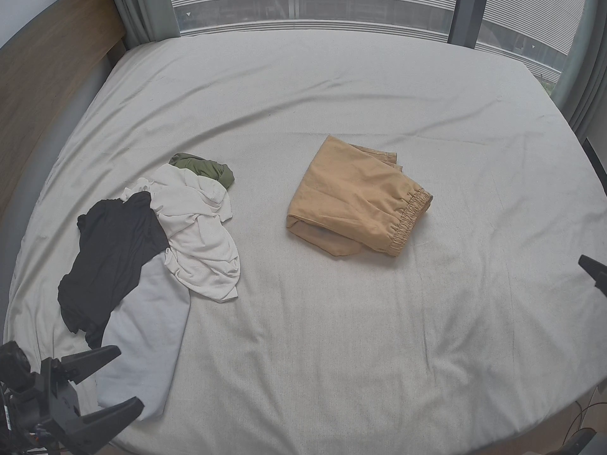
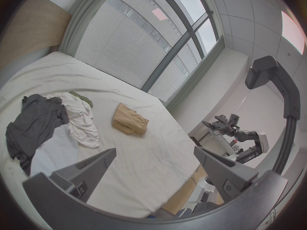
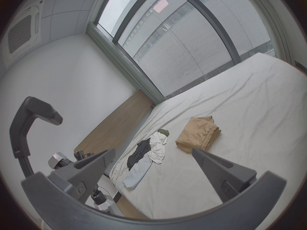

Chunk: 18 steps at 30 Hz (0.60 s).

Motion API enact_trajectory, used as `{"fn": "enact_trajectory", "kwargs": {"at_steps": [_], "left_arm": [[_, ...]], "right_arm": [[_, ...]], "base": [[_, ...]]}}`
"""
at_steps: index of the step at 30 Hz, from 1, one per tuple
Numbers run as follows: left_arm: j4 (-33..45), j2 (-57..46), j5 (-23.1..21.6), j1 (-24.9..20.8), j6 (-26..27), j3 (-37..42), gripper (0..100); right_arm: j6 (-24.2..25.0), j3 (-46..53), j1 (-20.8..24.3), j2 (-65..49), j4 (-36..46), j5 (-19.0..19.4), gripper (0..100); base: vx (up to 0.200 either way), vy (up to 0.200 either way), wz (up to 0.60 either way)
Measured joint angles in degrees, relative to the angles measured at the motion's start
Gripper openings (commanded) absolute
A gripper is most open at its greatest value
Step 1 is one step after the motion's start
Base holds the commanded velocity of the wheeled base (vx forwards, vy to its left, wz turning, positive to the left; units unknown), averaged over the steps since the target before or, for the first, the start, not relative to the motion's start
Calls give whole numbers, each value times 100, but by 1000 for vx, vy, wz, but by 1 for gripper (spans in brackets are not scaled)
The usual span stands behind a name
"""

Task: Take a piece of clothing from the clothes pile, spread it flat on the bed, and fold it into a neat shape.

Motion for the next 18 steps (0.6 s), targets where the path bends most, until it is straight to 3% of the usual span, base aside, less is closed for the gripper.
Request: {"fn": "enact_trajectory", "kwargs": {"at_steps": [5,18], "left_arm": [[553,-741,13,325,33,0,100],[807,-1565,-137,836,29,-2,100]], "right_arm": [[-20,127,-188,-746,395,-2,100],[-22,846,-673,-2324,844,-27,100]], "base": [[0,0,0],[0,0,0]]}}
